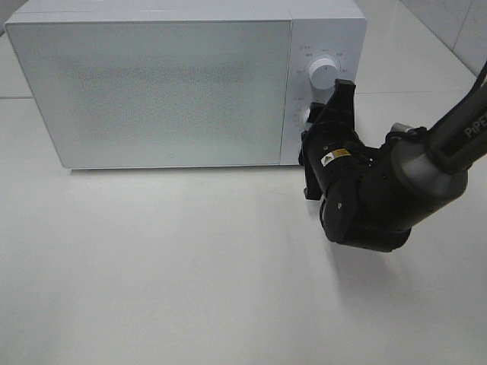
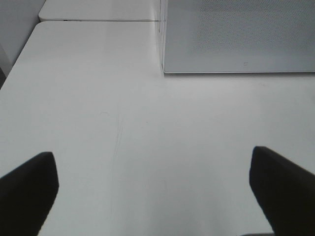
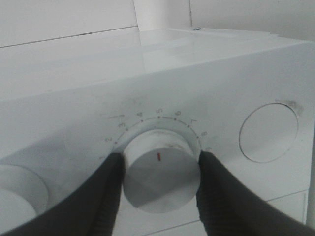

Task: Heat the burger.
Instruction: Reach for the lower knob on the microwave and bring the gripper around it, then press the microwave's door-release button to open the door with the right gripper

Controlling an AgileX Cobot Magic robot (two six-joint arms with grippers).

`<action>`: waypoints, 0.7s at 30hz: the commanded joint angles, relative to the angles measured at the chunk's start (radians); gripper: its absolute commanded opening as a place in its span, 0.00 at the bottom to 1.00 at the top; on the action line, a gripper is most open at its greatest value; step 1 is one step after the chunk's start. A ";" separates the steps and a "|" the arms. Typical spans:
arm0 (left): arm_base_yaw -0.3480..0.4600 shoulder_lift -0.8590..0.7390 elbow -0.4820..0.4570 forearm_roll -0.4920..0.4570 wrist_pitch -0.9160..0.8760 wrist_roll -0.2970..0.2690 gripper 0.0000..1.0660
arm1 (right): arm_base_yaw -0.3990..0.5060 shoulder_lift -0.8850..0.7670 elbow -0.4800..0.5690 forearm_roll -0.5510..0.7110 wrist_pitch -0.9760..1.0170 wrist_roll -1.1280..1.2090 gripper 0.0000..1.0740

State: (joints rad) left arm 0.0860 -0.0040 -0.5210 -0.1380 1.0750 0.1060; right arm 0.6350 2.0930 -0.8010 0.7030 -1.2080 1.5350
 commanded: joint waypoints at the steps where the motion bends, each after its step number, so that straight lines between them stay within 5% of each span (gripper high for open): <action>1: 0.000 -0.016 0.003 0.003 0.000 0.004 0.92 | -0.001 -0.007 -0.044 -0.141 -0.084 -0.032 0.11; 6: 0.000 -0.016 0.003 0.003 0.000 0.004 0.92 | -0.001 -0.007 -0.040 -0.007 -0.084 -0.089 0.31; 12: 0.000 -0.016 0.003 0.003 0.000 0.004 0.92 | -0.001 -0.007 -0.040 0.010 -0.084 -0.142 0.43; 15: 0.000 -0.016 0.003 0.003 0.000 0.004 0.92 | -0.001 -0.009 -0.040 0.010 -0.084 -0.179 0.55; 17: 0.000 -0.016 0.003 0.003 0.000 0.004 0.92 | 0.000 -0.019 -0.028 0.006 -0.079 -0.213 0.72; 21: 0.000 -0.016 0.003 0.003 0.000 0.004 0.92 | 0.002 -0.043 -0.001 0.004 -0.036 -0.245 0.77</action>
State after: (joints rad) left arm 0.0860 -0.0040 -0.5210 -0.1380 1.0750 0.1060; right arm 0.6480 2.0730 -0.7890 0.7300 -1.1840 1.3190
